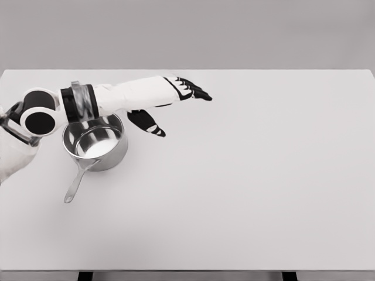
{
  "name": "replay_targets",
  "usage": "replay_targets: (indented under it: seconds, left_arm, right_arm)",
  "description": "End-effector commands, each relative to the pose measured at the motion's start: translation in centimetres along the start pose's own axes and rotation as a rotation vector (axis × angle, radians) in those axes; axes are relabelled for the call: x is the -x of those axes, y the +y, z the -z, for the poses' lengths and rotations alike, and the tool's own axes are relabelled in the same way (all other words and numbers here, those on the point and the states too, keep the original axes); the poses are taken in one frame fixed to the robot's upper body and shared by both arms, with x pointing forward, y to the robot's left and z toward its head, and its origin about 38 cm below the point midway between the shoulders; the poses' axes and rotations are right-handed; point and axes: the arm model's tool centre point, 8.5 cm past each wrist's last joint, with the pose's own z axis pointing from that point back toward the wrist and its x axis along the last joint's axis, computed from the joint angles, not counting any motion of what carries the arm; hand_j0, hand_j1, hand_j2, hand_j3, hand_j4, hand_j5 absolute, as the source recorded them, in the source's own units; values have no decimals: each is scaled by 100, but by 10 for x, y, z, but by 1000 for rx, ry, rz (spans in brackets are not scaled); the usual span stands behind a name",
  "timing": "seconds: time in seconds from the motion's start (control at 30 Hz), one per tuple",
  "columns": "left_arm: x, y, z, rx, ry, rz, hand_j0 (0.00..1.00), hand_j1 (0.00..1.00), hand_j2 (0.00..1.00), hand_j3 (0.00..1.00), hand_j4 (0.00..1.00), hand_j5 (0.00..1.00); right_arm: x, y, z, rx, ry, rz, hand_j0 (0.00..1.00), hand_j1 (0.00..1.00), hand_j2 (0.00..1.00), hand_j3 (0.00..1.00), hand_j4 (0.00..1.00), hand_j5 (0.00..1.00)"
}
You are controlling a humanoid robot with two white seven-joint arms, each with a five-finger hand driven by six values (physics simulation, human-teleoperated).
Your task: Rotate pot handle
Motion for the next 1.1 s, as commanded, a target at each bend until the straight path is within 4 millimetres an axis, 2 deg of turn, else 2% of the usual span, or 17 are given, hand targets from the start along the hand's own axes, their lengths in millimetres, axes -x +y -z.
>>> replay_targets:
  seconds: [0.0, 0.13, 0.23, 0.3, 0.43, 0.47, 0.53, 0.6, 0.77, 0.93, 1.07]
  left_arm:
    - [-10, -14, 17, 33, -43, -19, 100, 100, 100, 100, 100, 100]
    - [-13, -24, 18, 62, -60, -14, 100, 100, 100, 100, 100, 100]
    - [-41, -20, 18, 66, -131, 37, 100, 100, 100, 100, 100, 100]
    - [-38, -22, 11, 79, -133, 52, 100, 100, 100, 100, 100, 100]
    - [-33, -26, -21, 120, -191, 135, 100, 100, 100, 100, 100, 100]
    - [-34, -33, -31, 135, -229, 116, 100, 100, 100, 100, 100, 100]
    - [-35, -62, -45, 177, -285, -12, 100, 100, 100, 100, 100, 100]
    - [-16, -63, -85, 236, -171, -7, 100, 100, 100, 100, 100, 100]
    - [-7, -66, -108, 285, -102, 10, 100, 100, 100, 100, 100, 100]
    - [-1, -71, -119, 339, -51, 62, 100, 100, 100, 100, 100, 100]
    - [0, -80, -123, 354, -44, 40, 100, 100, 100, 100, 100, 100]
  right_arm:
    - [0, 0, 0, 1, 0, 1, 100, 100, 100, 100, 100, 100]
    - [7, 4, 1, -7, 17, 5, 100, 100, 100, 100, 100, 100]
    - [7, 5, 1, -8, 18, 5, 100, 100, 100, 100, 100, 100]
    - [8, 5, 1, -8, 20, 6, 100, 100, 100, 100, 100, 100]
    - [7, 5, 1, -8, 17, 5, 100, 100, 100, 100, 100, 100]
    - [7, 5, 1, -8, 18, 5, 100, 100, 100, 100, 100, 100]
    - [7, 5, 1, -8, 18, 5, 100, 100, 100, 100, 100, 100]
    - [7, 5, 1, -8, 17, 5, 100, 100, 100, 100, 100, 100]
    - [7, 5, 1, -8, 17, 5, 100, 100, 100, 100, 100, 100]
    - [7, 5, 1, -8, 17, 5, 100, 100, 100, 100, 100, 100]
    - [7, 5, 1, -8, 18, 5, 100, 100, 100, 100, 100, 100]
